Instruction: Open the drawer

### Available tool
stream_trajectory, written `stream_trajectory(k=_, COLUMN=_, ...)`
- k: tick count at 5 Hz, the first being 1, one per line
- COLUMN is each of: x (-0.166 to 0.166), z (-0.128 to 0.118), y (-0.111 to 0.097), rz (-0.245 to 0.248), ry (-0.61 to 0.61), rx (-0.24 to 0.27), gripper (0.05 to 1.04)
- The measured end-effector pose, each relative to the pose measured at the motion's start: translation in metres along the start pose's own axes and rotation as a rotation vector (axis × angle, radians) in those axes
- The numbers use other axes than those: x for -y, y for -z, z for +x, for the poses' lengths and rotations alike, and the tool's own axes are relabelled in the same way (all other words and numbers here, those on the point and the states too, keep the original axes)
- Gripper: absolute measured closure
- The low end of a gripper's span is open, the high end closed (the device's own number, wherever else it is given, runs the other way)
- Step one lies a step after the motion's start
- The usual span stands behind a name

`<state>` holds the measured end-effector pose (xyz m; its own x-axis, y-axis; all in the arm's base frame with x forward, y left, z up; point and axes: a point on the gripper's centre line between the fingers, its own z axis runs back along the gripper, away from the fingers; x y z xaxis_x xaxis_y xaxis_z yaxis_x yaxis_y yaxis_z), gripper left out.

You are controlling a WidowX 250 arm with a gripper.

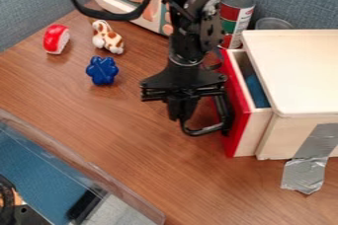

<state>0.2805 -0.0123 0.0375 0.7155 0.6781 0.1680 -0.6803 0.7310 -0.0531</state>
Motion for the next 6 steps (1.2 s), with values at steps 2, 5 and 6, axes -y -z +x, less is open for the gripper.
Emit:
stream_trajectory(k=2, x=-0.021, z=0.003, y=0.0, rz=0.08, ry=0.004, rx=-0.015, gripper=0.963)
stream_trajectory(k=5, x=-0.048, z=0.011, y=-0.01, rz=0.163, ry=0.006, rx=-0.018, gripper=0.963)
stream_trajectory(k=6, x=-0.056, z=0.01, y=-0.007, rz=0.176, ry=0.005, rx=-0.024, gripper=0.963)
